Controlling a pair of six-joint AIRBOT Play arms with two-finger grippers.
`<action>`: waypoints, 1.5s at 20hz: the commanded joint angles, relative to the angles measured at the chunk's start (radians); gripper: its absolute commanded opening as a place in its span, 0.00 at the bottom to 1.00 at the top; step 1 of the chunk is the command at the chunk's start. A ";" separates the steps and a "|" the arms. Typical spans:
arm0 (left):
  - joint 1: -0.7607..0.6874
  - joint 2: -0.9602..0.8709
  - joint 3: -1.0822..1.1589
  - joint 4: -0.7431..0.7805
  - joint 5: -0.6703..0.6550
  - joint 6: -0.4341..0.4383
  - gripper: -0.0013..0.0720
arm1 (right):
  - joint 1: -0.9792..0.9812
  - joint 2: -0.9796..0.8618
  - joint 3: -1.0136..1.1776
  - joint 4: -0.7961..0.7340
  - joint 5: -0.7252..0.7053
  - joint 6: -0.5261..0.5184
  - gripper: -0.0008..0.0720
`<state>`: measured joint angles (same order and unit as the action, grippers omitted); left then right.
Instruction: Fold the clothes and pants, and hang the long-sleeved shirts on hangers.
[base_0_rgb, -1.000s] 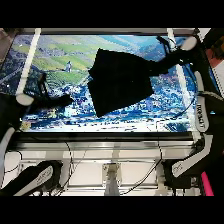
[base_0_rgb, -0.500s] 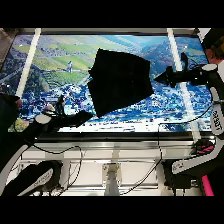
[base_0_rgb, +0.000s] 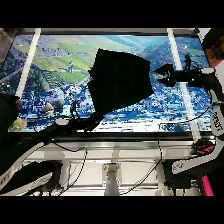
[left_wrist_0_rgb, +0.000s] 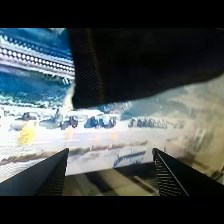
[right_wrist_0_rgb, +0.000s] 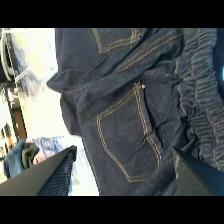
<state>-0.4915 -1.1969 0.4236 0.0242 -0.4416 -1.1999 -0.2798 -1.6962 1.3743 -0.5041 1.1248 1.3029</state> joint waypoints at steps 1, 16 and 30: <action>-0.022 -0.074 0.022 -0.108 0.056 0.003 0.84 | 0.001 0.001 -0.001 0.002 -0.020 0.006 0.95; -0.024 -0.232 0.233 -0.219 0.103 0.020 0.03 | 0.001 0.000 -0.001 -0.175 0.014 0.062 0.94; -0.026 -0.230 0.304 -0.151 0.017 0.199 0.02 | 0.007 -0.045 -0.075 -0.278 -0.017 0.336 0.81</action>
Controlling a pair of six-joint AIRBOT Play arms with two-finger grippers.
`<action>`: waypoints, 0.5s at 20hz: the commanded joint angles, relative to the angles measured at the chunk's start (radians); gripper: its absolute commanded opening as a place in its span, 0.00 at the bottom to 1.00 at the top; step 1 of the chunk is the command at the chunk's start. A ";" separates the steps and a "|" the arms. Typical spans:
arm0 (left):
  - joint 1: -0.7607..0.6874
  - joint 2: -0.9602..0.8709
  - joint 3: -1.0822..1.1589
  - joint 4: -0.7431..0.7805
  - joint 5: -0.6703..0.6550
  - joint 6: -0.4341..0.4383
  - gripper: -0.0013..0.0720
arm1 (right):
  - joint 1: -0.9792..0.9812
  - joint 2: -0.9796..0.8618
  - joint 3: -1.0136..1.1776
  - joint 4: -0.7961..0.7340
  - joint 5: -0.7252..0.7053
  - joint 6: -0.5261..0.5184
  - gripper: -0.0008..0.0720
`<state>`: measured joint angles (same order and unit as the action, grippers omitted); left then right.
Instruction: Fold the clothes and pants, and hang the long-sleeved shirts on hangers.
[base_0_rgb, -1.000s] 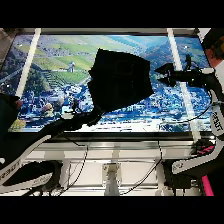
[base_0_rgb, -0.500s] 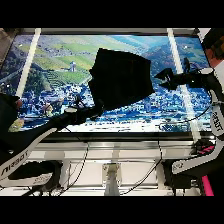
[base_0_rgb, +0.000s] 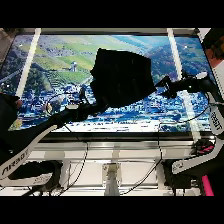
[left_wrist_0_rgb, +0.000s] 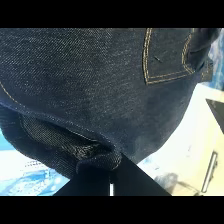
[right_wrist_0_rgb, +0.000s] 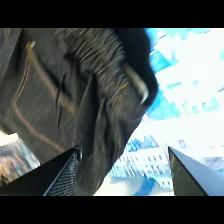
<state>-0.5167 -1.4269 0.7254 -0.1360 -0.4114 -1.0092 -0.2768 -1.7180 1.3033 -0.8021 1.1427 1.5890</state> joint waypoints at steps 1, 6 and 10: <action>-0.001 0.000 0.003 0.009 -0.019 0.008 0.02 | 0.011 -0.036 -0.004 0.037 -0.042 0.048 0.81; -0.001 -0.001 0.003 0.031 -0.019 0.008 0.02 | 0.052 -0.071 -0.004 0.063 -0.122 0.052 0.81; 0.000 -0.001 0.003 0.061 -0.019 0.008 0.02 | 0.079 -0.097 -0.004 0.060 -0.152 0.052 0.61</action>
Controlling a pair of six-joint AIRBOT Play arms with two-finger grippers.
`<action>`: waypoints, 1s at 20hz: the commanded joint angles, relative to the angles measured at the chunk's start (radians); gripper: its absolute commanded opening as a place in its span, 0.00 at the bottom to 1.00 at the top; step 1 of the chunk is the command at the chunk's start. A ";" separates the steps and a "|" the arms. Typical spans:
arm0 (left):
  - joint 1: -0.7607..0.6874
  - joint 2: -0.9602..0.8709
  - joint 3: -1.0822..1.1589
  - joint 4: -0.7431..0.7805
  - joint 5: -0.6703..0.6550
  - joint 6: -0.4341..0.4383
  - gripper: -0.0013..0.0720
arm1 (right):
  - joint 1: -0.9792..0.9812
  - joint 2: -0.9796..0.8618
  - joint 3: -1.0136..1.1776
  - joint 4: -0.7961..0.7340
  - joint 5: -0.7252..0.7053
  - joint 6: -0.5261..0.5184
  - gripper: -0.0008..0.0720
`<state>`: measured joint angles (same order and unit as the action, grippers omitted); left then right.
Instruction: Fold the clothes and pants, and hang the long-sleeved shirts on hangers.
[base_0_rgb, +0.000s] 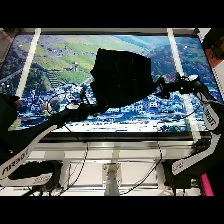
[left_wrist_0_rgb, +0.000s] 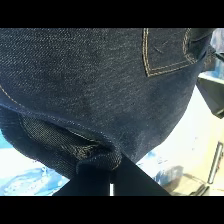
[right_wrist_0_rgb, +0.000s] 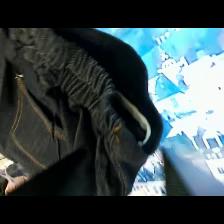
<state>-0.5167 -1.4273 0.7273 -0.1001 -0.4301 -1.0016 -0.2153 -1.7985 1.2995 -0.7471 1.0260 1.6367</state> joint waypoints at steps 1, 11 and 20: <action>0.000 0.000 0.001 0.041 -0.001 0.000 0.02 | 0.018 -0.016 0.000 -0.001 -0.047 0.004 0.39; 0.091 0.147 0.003 0.183 0.043 0.368 0.02 | 0.018 0.148 -0.038 -0.054 0.153 -0.226 0.04; -0.133 0.366 -0.002 0.310 0.305 0.400 0.02 | 0.019 0.701 -0.583 -0.017 0.135 -0.263 0.04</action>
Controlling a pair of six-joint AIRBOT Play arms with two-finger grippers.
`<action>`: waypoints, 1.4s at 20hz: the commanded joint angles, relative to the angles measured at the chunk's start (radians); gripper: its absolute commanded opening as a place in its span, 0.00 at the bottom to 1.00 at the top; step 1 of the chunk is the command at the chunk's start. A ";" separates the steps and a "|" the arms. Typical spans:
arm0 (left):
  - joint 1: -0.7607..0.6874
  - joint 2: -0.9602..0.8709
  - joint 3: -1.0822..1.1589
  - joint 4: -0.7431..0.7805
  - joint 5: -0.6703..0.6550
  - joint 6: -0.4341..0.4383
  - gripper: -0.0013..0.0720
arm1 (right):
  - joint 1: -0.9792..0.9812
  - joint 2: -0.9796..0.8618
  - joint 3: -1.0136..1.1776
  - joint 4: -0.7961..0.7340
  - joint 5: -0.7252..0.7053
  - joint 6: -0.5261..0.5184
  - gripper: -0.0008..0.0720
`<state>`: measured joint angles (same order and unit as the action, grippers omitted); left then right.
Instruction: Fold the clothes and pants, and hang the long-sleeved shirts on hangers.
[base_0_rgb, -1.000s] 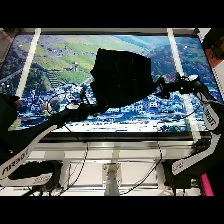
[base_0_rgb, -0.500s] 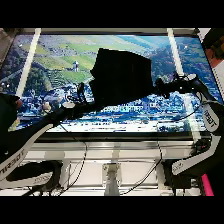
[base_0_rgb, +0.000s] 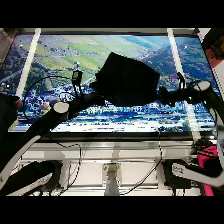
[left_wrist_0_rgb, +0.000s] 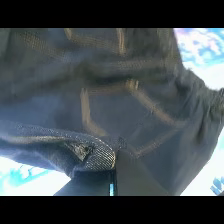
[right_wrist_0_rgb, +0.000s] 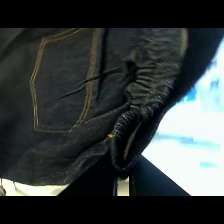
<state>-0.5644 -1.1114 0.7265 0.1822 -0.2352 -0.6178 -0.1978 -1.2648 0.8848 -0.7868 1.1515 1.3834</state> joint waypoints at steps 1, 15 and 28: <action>-0.127 0.060 -0.001 0.028 0.157 0.016 0.02 | 0.001 0.230 -0.230 0.037 0.018 -0.003 0.04; -0.248 -0.040 0.321 0.028 0.378 0.181 0.02 | -0.002 0.708 -0.451 0.029 -0.286 0.586 0.04; -0.080 -0.760 0.845 0.027 0.519 0.070 0.15 | 0.132 0.216 -0.366 0.246 -1.324 0.831 0.50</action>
<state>-0.6827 -1.7058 1.4147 0.2089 0.1844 -0.5243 -0.1230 -0.9157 0.4664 -0.6025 0.1894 2.2135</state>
